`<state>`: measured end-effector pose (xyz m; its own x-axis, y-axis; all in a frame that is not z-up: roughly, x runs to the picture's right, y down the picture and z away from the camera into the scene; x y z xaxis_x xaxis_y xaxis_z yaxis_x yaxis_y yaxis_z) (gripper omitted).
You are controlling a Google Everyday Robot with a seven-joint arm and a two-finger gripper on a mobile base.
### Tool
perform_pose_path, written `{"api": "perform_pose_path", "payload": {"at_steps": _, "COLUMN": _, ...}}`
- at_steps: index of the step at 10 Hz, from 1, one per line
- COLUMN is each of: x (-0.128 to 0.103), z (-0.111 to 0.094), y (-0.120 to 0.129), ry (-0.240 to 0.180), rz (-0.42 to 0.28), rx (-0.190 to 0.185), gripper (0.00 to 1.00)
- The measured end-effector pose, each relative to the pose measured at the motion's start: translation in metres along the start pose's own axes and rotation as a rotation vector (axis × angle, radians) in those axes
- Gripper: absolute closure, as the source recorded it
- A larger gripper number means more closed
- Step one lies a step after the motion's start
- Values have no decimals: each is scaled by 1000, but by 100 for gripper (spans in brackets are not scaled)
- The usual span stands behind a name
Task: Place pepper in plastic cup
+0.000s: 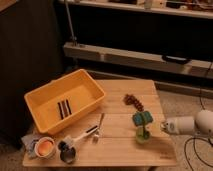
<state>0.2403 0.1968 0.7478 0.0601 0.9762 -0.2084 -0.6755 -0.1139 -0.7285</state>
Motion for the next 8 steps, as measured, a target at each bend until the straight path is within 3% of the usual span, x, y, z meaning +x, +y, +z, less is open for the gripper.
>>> {"api": "perform_pose_path", "payload": {"at_steps": 2, "x": -4, "z": 3, "y": 2, "ry": 4, "rz": -6, "rx": -9, "gripper": 98}}
{"api": "perform_pose_path", "payload": {"at_steps": 8, "x": -9, "z": 2, "y": 10, "ry": 35, "rz": -29, "rx": -17, "gripper": 42}}
